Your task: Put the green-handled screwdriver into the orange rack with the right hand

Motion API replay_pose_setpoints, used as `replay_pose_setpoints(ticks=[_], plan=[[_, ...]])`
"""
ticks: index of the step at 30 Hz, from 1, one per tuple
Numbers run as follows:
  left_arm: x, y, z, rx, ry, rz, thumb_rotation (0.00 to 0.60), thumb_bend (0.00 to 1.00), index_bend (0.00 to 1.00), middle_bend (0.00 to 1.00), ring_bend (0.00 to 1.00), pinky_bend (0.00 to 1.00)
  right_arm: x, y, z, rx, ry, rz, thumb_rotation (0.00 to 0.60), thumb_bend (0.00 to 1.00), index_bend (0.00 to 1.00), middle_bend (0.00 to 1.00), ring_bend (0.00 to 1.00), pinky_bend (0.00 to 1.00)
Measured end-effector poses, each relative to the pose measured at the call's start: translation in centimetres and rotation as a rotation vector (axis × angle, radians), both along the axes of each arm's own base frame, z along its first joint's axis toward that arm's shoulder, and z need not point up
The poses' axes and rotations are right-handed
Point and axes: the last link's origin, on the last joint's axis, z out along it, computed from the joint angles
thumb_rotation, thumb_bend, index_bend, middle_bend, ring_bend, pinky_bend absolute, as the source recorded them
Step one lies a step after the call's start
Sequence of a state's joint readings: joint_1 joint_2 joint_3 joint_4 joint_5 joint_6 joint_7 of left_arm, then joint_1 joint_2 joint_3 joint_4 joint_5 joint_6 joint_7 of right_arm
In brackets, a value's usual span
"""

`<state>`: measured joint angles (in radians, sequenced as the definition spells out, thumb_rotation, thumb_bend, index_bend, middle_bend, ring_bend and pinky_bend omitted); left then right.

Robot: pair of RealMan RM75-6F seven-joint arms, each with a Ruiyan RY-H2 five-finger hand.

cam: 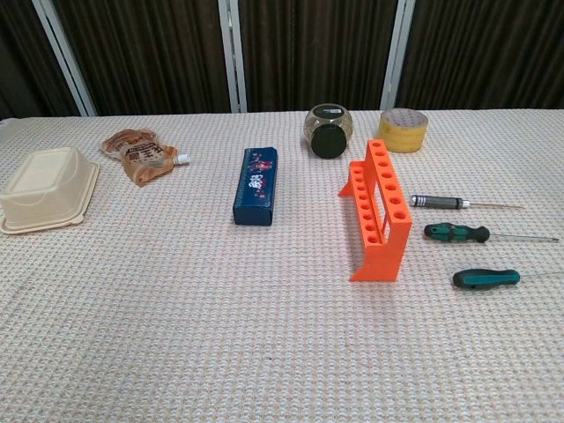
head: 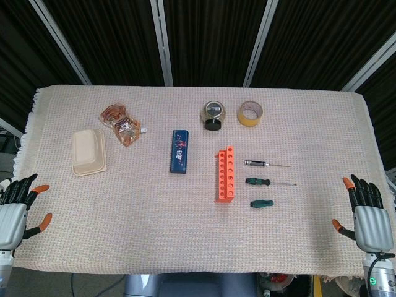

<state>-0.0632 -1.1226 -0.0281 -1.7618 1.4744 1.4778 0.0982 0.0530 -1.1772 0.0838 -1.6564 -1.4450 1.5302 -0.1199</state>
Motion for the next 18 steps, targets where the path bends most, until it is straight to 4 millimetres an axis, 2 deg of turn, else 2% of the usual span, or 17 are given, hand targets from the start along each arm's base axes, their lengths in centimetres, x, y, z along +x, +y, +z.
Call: replay_pose_setpoints(ticks=[18], plan=[[0.88, 0.33, 0.26, 0.02, -0.024, -0.044, 0.6, 0.32, 0.23, 0.02, 0.02, 0.0, 0.37, 0.33, 0.46, -0.029, -0.03, 0.033, 0.6, 0.14, 0.12, 0.04, 0.0, 0.0]])
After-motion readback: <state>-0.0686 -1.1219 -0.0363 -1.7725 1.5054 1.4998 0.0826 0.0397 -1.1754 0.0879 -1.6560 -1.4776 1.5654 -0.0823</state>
